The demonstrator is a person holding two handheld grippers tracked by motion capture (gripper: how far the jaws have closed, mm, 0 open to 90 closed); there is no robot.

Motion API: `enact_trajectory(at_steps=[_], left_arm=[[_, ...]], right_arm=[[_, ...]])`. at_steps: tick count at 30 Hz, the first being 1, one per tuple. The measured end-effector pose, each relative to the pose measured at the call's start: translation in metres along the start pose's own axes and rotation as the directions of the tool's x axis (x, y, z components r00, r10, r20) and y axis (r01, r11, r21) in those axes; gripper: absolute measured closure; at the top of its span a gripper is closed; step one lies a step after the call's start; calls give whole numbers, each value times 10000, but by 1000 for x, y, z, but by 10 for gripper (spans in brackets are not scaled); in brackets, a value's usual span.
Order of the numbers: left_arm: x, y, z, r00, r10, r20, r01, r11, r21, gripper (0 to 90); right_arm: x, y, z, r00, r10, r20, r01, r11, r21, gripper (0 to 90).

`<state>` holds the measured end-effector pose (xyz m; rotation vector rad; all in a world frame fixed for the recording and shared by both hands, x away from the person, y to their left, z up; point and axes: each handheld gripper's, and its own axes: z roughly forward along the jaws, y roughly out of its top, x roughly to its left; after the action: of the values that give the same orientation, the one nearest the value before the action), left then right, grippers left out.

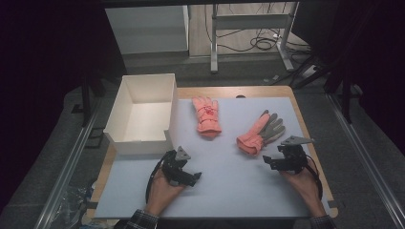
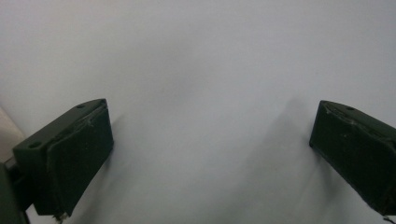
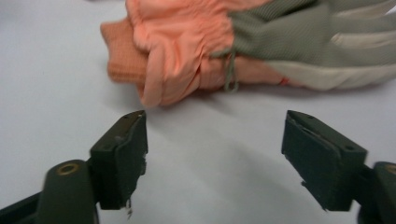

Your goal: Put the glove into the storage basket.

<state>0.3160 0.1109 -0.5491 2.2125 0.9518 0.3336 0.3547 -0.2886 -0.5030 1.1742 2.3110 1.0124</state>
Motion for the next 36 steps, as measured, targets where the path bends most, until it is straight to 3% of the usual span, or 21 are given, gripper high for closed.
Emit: enact_trajectory(at_steps=[10, 20, 23, 26, 30, 33, 36], left_arm=[[0, 0, 0, 10000, -8, -7, 8, 10000, -1, 0], [0, 0, 0, 10000, -10, -8, 10, 10000, 0, 0], [0, 0, 0, 10000, -8, -9, 8, 10000, -4, 0], [0, 0, 0, 10000, -15, -10, 15, 10000, -7, 0], [0, 0, 0, 10000, -13, -8, 13, 10000, -9, 0], [0, 0, 0, 10000, -13, -9, 13, 10000, -8, 0], [0, 0, 0, 10000, -13, -10, 13, 10000, -7, 0]], right_arm=[[-16, 31, -2, 9996, 267, -32, -268, 9990, -363, 416], [-35, 58, 15, 9965, 569, 605, -546, 9977, -392, 575], [-38, 65, 23, 9956, 640, 680, -617, 9974, -367, 579], [-41, 69, 33, 9942, 788, 727, -776, 9968, -192, 501], [-44, 70, 46, 9924, 889, 853, -895, 9960, 40, 471], [-45, 68, 55, 9904, 770, 1147, -821, 9958, 400, 468], [-47, 63, 59, 9907, 895, 1027, -943, 9946, 426, 499]])
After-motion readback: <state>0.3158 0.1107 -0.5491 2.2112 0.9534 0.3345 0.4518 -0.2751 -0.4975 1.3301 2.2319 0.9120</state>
